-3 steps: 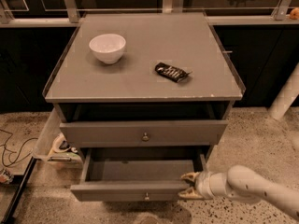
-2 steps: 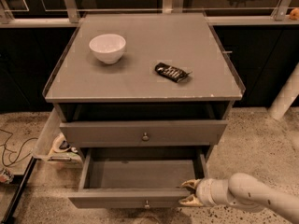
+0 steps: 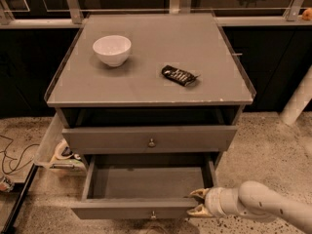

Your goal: Open middle drawer

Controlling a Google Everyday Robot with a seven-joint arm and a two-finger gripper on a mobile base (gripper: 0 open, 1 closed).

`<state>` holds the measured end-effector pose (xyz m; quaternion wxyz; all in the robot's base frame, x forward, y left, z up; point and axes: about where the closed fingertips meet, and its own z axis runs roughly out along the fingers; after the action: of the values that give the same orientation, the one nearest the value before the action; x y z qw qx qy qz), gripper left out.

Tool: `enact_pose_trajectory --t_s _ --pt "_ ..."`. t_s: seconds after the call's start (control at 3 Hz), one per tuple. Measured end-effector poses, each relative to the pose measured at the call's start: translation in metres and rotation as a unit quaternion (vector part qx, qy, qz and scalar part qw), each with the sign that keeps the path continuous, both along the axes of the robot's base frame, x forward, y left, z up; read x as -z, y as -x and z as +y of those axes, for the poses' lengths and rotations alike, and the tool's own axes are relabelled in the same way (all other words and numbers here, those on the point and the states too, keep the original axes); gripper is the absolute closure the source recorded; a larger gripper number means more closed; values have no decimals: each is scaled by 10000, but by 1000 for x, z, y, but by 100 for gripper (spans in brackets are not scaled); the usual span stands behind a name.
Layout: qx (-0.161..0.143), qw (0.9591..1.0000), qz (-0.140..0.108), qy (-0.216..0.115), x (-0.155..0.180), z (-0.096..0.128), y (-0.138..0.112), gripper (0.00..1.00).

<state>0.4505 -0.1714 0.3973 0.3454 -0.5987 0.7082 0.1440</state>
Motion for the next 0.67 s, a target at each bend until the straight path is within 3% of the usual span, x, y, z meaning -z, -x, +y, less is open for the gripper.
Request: enact_pose_trajectory --t_s 0.33,0.67 --pt "89 9999 143 35 -2 -9 26 16" --pt "11 9997 199 -120 -1 -14 70 20"
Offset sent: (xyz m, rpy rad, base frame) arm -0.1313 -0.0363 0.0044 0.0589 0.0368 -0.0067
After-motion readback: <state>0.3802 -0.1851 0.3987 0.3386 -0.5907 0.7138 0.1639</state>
